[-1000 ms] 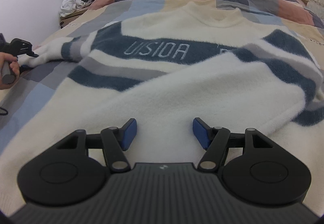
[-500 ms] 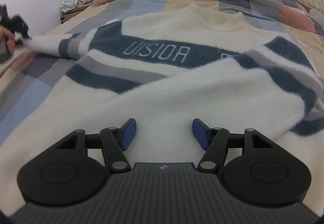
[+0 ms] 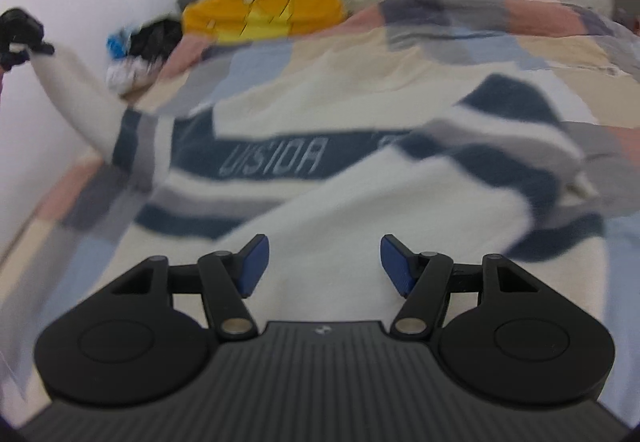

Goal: Fold large clothes
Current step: 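Lift the sleeve and carry it over the sweater body with the left gripper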

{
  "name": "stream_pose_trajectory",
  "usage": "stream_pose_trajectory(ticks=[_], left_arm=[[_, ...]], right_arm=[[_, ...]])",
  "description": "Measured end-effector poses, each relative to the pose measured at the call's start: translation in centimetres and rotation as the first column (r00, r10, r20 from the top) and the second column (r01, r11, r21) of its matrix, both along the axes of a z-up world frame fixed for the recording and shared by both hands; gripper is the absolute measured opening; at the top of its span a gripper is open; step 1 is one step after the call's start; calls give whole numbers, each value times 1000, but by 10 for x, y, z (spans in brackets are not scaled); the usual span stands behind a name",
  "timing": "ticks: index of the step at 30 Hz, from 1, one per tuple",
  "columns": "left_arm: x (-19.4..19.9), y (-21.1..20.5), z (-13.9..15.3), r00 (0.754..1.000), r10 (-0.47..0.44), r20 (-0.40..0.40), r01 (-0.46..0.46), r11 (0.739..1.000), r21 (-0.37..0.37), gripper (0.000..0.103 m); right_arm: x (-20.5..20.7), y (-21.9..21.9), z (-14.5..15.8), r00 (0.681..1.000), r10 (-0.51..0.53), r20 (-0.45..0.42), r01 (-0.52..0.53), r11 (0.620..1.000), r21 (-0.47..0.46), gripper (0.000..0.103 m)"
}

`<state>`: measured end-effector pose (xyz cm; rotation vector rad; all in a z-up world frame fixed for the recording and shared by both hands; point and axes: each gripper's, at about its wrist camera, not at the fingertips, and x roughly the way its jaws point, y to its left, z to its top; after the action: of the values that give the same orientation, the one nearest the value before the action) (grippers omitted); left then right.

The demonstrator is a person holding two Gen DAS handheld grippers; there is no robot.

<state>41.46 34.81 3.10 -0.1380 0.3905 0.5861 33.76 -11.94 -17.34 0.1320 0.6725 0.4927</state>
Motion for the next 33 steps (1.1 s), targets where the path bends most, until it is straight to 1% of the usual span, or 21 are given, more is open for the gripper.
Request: stream_pose_trajectory(ticks=[3, 6, 9, 12, 15, 18, 19, 21, 22, 23, 25, 26, 31, 33], left_arm=[[4, -56, 15, 995, -103, 4, 102, 994, 35, 16], [9, -112, 22, 978, -209, 2, 208, 977, 41, 16], [13, -167, 17, 960, -280, -18, 281, 958, 58, 16], [15, -213, 2, 940, -339, -41, 341, 938, 57, 16], [13, -249, -23, 919, -391, -57, 393, 919, 34, 16], [13, -287, -58, 888, -445, -114, 451, 892, 38, 16], [14, -303, -69, 875, -466, -135, 473, 880, 29, 16], [17, -315, -89, 859, -489, -152, 496, 868, 9, 16], [18, -327, -100, 847, -506, -164, 512, 859, -4, 16], [19, -332, -111, 836, -521, -173, 527, 850, -12, 16], [19, -350, -133, 810, -551, -201, 556, 830, -32, 16], [15, -355, -146, 801, -558, -217, 563, 825, -40, 16], [18, -375, -192, 756, -597, -267, 595, 798, -99, 16], [25, -379, -204, 749, -601, -280, 598, 794, -107, 16]], right_arm=[[-1, -22, 9, 998, -56, 15, 55, 997, 50, 64], [-1, -38, 10, 996, -89, 11, 88, 993, 82, 65], [-3, -52, 9, 994, -107, -6, 107, 988, 107, 65], [-6, -69, 8, 991, -131, -13, 132, 985, 109, 64], [-9, -88, 9, 985, -169, -36, 172, 976, 136, 65], [-8, -106, 10, 978, -203, -48, 209, 961, 179, 65], [-6, -109, 9, 975, -214, -55, 221, 959, 178, 65], [-2, -115, 8, 970, -232, -75, 242, 953, 181, 65], [-1, -119, 7, 967, -240, -84, 252, 948, 193, 65], [0, -123, 7, 965, -247, -86, 260, 944, 205, 65], [1, -126, 9, 959, -279, -53, 284, 944, 169, 66], [2, -128, 9, 957, -287, -45, 290, 945, 152, 66], [8, -147, 3, 936, -341, -85, 351, 919, 181, 66], [10, -150, 1, 931, -354, -91, 365, 912, 187, 66]])
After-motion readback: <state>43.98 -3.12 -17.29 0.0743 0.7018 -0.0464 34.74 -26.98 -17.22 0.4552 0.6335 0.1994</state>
